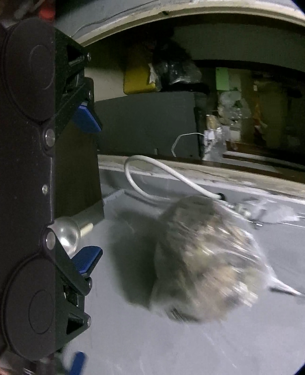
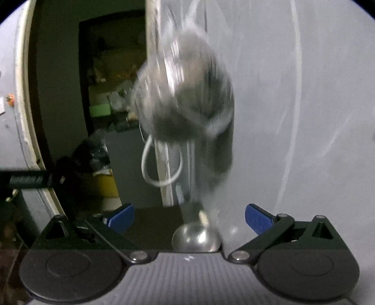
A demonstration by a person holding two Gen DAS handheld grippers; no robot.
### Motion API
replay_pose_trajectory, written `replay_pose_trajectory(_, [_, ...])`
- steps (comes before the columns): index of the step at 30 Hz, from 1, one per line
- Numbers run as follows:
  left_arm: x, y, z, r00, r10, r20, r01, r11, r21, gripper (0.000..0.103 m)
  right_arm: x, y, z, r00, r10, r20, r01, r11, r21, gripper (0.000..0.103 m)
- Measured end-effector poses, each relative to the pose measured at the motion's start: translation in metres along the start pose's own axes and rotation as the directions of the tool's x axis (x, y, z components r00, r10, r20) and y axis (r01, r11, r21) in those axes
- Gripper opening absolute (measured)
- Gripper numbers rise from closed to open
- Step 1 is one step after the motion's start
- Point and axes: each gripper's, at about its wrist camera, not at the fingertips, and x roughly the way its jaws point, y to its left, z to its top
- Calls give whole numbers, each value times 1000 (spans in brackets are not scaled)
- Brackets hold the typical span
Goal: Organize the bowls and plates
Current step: 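Move the left gripper to the steel bowl rim and close it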
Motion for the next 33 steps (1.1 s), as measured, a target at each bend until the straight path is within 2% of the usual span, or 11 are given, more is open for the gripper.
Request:
replay_pose_trajectory(4, [64, -4, -16, 998, -6, -68, 7, 1000, 18, 102, 61, -9, -41, 996, 0, -93, 10, 994, 110, 103])
replay_pose_trajectory(8, [120, -11, -39, 987, -45, -152, 50, 998, 30, 102, 110, -21, -71, 986, 1, -168, 36, 976, 216, 101])
replay_pose_trajectory(10, [146, -15, -51, 982, -41, -182, 48, 998, 33, 102, 129, -26, -83, 981, 15, -195, 36, 966, 257, 99])
replay_pose_trajectory(18, [225, -26, -69, 960, -86, -265, 95, 995, 20, 102, 182, -44, -117, 973, -17, -231, 97, 934, 343, 89])
replay_pose_trajectory(20, [242, -31, -73, 957, -74, -282, 83, 996, 22, 102, 194, -48, -121, 971, -17, -239, 107, 921, 373, 87])
replay_pose_trajectory(22, [251, -33, -75, 957, -66, -281, 75, 997, 24, 102, 202, -50, -124, 973, -23, -229, 113, 915, 388, 86])
replay_pose_trajectory(25, [264, -34, -80, 947, -78, -313, 87, 996, 14, 101, 216, -50, -127, 970, -26, -242, 120, 915, 385, 82])
replay_pose_trajectory(28, [273, -35, -86, 934, -98, -343, 106, 994, 3, 96, 223, -49, -129, 968, -25, -251, 122, 918, 377, 78])
replay_pose_trajectory(31, [278, -36, -91, 922, -124, -367, 133, 991, -1, 85, 231, -49, -131, 963, -23, -267, 126, 917, 378, 72])
replay_pose_trajectory(33, [283, -37, -93, 911, -149, -385, 159, 987, -4, 68, 233, -50, -132, 961, -24, -275, 131, 917, 377, 65])
